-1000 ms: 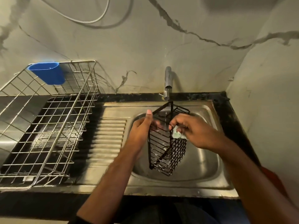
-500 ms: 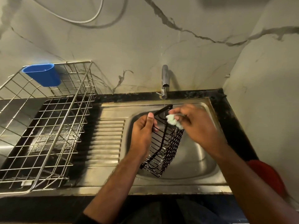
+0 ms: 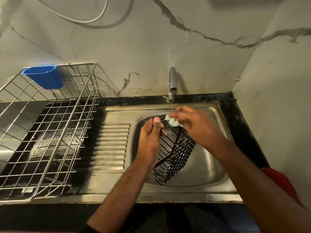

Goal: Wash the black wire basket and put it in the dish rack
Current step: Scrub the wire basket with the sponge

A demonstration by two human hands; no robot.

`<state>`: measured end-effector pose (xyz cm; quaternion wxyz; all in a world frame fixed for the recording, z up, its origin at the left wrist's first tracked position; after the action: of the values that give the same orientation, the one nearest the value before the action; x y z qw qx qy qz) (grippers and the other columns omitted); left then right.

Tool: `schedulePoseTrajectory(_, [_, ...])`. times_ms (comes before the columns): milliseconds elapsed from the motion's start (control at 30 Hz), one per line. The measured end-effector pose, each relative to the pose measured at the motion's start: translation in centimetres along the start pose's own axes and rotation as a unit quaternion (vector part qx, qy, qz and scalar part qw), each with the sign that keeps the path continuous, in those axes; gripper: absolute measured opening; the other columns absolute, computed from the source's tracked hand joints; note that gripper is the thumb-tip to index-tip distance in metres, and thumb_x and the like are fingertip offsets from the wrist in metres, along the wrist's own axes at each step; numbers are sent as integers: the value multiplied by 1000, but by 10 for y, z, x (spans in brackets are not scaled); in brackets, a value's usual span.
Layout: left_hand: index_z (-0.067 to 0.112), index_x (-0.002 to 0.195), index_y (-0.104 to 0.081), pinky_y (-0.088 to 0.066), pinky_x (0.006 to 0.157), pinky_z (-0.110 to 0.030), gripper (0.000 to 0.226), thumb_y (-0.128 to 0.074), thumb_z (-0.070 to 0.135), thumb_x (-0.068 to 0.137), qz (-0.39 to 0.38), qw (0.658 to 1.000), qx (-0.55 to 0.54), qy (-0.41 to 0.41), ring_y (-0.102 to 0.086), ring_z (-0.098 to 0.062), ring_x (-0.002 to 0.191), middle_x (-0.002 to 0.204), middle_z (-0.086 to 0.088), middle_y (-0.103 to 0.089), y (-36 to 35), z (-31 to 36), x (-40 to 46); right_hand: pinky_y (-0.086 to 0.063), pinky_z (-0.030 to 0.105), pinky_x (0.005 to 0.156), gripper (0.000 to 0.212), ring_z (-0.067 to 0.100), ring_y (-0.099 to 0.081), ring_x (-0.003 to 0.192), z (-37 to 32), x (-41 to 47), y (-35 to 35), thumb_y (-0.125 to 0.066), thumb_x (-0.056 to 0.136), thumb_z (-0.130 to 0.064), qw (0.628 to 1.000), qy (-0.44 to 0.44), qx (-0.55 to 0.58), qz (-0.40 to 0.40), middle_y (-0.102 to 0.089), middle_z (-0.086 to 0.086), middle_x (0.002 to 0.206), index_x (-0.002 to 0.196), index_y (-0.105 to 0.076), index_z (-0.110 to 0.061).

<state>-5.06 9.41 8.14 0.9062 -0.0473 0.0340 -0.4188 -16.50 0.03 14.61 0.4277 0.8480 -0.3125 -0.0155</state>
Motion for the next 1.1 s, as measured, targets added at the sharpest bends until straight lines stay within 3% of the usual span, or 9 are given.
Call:
schedulePoseTrajectory(67, [20, 80, -63, -43, 81, -32, 33, -50, 38, 104, 23, 999, -23, 27, -56, -12, 71, 66, 3, -61, 5, -4, 1, -54, 20, 90, 39, 1, -62, 101, 3, -5, 5, -60, 92, 4, 1000, 9, 7, 13, -63, -13, 120, 118, -71, -23])
schedulePoseTrajectory(167, [16, 79, -64, -46, 81, -33, 31, -55, 35, 102, 48, 995, -71, 51, -55, -14, 72, 68, 2, -62, 7, -5, 3, -48, 12, 90, 40, 1, -60, 106, -14, -18, -5, -61, 90, 3, 996, 79, 6, -38, -65, -10, 118, 117, -72, -25])
schedulePoseTrajectory(333, [19, 65, -58, -42, 81, -38, 32, -69, 25, 95, 73, 991, -99, 55, -46, -13, 56, 61, -2, -51, 15, -8, 5, -54, 19, 88, 39, 2, -64, 102, 28, -22, 19, -61, 92, 3, 997, -6, -2, 71, -67, -11, 115, 116, -71, -26])
schedulePoseTrajectory(500, [24, 59, -50, -41, 59, -28, 40, -75, 18, 89, 91, 985, -116, 85, -39, -12, 54, 61, -1, -45, 25, -15, 9, -42, 3, 88, 42, -6, -59, 105, 19, -27, 11, -62, 89, 8, 999, 36, -1, 21, -66, -12, 115, 114, -73, -24])
schedulePoseTrajectory(633, [23, 61, -52, -41, 57, -26, 36, -79, 16, 85, 124, 975, -142, 120, -41, -10, 57, 69, 2, -56, 33, -21, 9, -49, 10, 89, 40, -2, -62, 100, 30, -26, 30, -58, 93, 4, 997, -21, 1, 74, -67, -8, 115, 115, -70, -26])
schedulePoseTrajectory(767, [23, 65, -56, -40, 56, -26, 32, -80, 17, 85, 151, 965, -168, 136, -40, -10, 55, 69, 3, -57, 37, -22, 9, -46, 6, 87, 41, -1, -61, 104, 5, -32, 12, -56, 90, 5, 1000, 28, 4, 2, -64, -13, 116, 113, -72, -25])
schedulePoseTrajectory(900, [20, 74, -65, -41, 52, -23, 18, -79, 17, 85, 144, 965, -172, 138, -44, -9, 58, 73, 3, -63, 36, -19, 3, -44, -1, 73, 37, -5, -58, 92, 30, -25, 33, -57, 92, 5, 994, -75, 17, 74, -62, -10, 112, 115, -70, -21])
schedulePoseTrajectory(1000, [14, 77, -66, -52, 49, -24, 15, -74, 8, 89, 146, 952, -224, 149, -60, -10, 53, 67, 0, -68, 34, -12, 0, -49, 6, 84, 38, -7, -61, 96, 29, -26, 35, -60, 91, 4, 995, -54, 27, 83, -64, -15, 107, 111, -69, -27])
schedulePoseTrajectory(1100, [14, 78, -61, -47, 38, -16, 19, -71, 5, 91, 148, 941, -261, 156, -60, -7, 40, 58, 1, -66, 33, -9, -1, -54, 20, 89, 36, -1, -64, 100, 40, -26, 38, -60, 92, -1, 994, -58, 20, 93, -65, -17, 109, 112, -70, -29])
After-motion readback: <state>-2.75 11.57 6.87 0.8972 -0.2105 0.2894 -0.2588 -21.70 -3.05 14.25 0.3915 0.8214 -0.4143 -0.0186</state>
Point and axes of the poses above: each hand's wrist, its own x-axis towards the middle knuckle, its own y-axis out of the back of the hand, z = x × y, the point moved 6 cm from there along x, towards the middle knuckle
